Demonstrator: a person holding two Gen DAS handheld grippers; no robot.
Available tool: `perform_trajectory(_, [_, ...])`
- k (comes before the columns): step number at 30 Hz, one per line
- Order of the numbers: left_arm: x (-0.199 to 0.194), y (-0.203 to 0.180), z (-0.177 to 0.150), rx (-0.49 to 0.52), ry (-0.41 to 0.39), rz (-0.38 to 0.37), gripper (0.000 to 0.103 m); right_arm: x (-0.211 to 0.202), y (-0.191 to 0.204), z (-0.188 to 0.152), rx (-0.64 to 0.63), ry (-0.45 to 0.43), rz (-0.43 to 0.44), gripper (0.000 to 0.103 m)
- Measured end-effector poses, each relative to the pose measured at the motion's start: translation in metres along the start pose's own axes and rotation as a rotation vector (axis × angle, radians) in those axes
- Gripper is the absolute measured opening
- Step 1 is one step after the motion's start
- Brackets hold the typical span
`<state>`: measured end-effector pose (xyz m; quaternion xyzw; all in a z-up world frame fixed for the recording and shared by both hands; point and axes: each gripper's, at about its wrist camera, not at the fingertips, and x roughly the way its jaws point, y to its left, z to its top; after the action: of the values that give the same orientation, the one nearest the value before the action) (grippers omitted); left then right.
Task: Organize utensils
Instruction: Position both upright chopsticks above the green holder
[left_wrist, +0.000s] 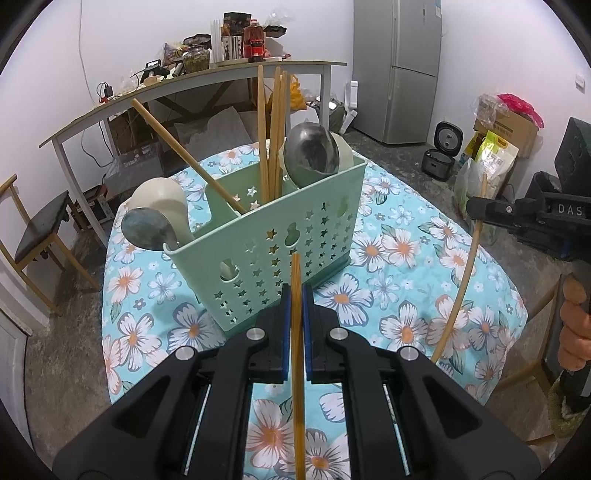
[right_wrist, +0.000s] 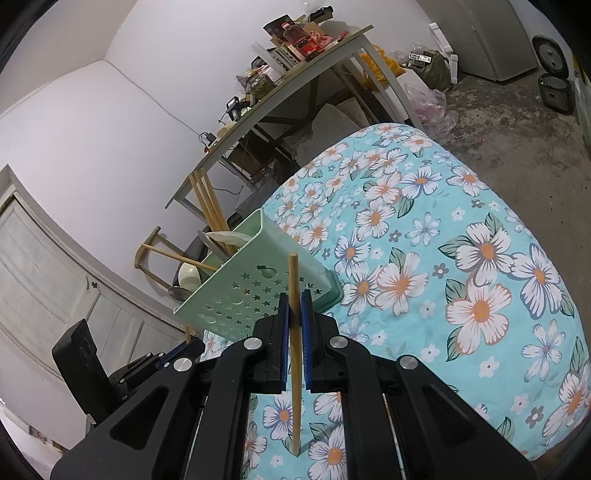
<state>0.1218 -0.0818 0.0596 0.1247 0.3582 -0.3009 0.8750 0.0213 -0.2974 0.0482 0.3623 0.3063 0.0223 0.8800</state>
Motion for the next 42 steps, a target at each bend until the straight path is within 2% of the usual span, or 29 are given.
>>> perform_trajectory(21, [-0.016,0.007,0.008,-0.022,-0.044,-0.008,0.005,-0.002,0.003,0.003,-0.014,-0.003,0.004,0.007])
perform_trajectory(42, [-0.017,0.007,0.008,-0.022,-0.045,-0.007,0.005,-0.002,0.003,0.003,-0.014,-0.002,0.005,0.007])
